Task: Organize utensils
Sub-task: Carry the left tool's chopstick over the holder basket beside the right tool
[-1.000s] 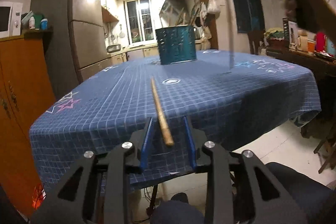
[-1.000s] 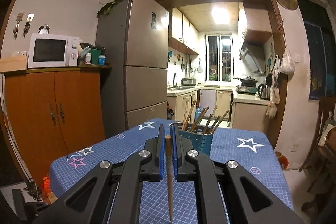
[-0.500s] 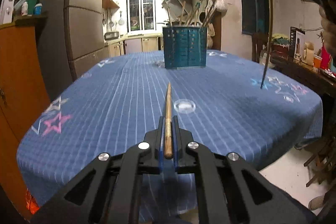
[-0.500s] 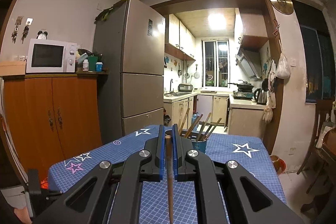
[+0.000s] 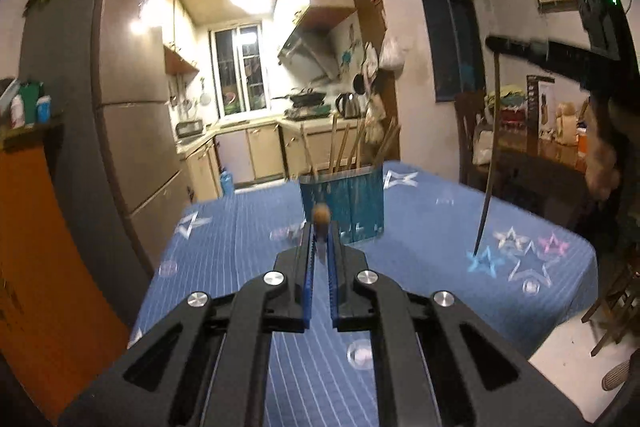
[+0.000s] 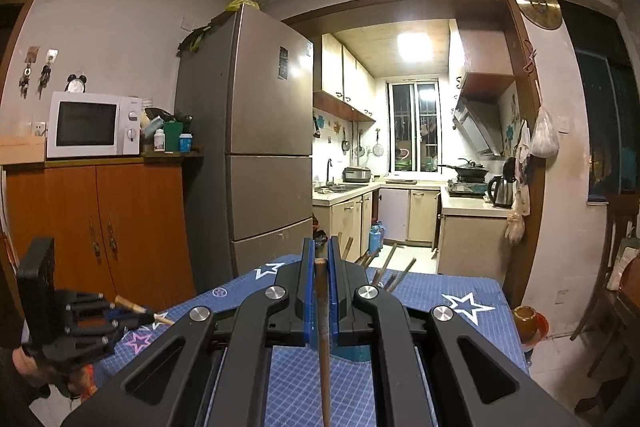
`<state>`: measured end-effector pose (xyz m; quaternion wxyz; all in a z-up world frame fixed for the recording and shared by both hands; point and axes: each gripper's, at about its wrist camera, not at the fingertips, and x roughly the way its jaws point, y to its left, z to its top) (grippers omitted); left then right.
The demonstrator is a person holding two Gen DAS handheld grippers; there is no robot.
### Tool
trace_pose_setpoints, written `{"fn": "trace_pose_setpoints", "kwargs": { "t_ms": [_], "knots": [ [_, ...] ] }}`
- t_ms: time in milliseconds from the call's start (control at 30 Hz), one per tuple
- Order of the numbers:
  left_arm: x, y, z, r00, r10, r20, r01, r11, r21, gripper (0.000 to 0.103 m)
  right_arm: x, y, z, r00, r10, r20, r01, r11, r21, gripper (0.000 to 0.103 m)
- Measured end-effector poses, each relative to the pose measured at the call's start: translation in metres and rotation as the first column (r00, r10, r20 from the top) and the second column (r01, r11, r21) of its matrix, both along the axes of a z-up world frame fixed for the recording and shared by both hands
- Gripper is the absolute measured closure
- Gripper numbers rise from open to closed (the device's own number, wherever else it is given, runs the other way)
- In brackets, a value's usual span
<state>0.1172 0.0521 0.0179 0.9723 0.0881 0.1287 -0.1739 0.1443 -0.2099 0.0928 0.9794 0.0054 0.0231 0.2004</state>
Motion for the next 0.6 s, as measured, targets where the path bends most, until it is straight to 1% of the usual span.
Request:
{"fn": "trace_pose_setpoints", "kwargs": {
  "t_ms": [100, 133, 267, 367, 467, 600],
  "knots": [
    [0.021, -0.006, 0.023, 1.000, -0.019, 0.002, 0.019, 1.000, -0.001, 0.098, 0.015, -0.002, 0.017, 1.000, 0.001, 0.003, -0.001, 1.000, 0.003, 0.095],
    [0.032, -0.008, 0.032, 0.999, -0.033, -0.012, 0.032, 0.999, -0.011, 0.098, 0.019, -0.003, 0.022, 1.000, 0.000, 0.005, 0.000, 1.000, 0.003, 0.095],
    [0.057, -0.019, 0.056, 0.999, -0.052, -0.016, 0.052, 0.998, -0.019, 0.098, 0.041, -0.007, 0.048, 1.000, -0.007, 0.015, 0.007, 1.000, 0.016, 0.095],
    [0.076, -0.026, 0.077, 0.997, -0.069, -0.031, 0.068, 0.997, -0.021, 0.098, 0.057, -0.006, 0.066, 0.999, -0.013, 0.029, 0.013, 1.000, 0.004, 0.095],
    [0.098, -0.033, 0.104, 0.996, -0.079, -0.046, 0.078, 0.997, -0.028, 0.098, 0.075, -0.006, 0.084, 0.999, -0.016, 0.040, 0.016, 1.000, 0.005, 0.095],
    [0.121, -0.043, 0.130, 0.995, -0.081, -0.063, 0.080, 0.997, -0.017, 0.098, 0.100, -0.007, 0.107, 0.998, -0.023, 0.058, 0.021, 0.999, 0.031, 0.095]
  ]
}}
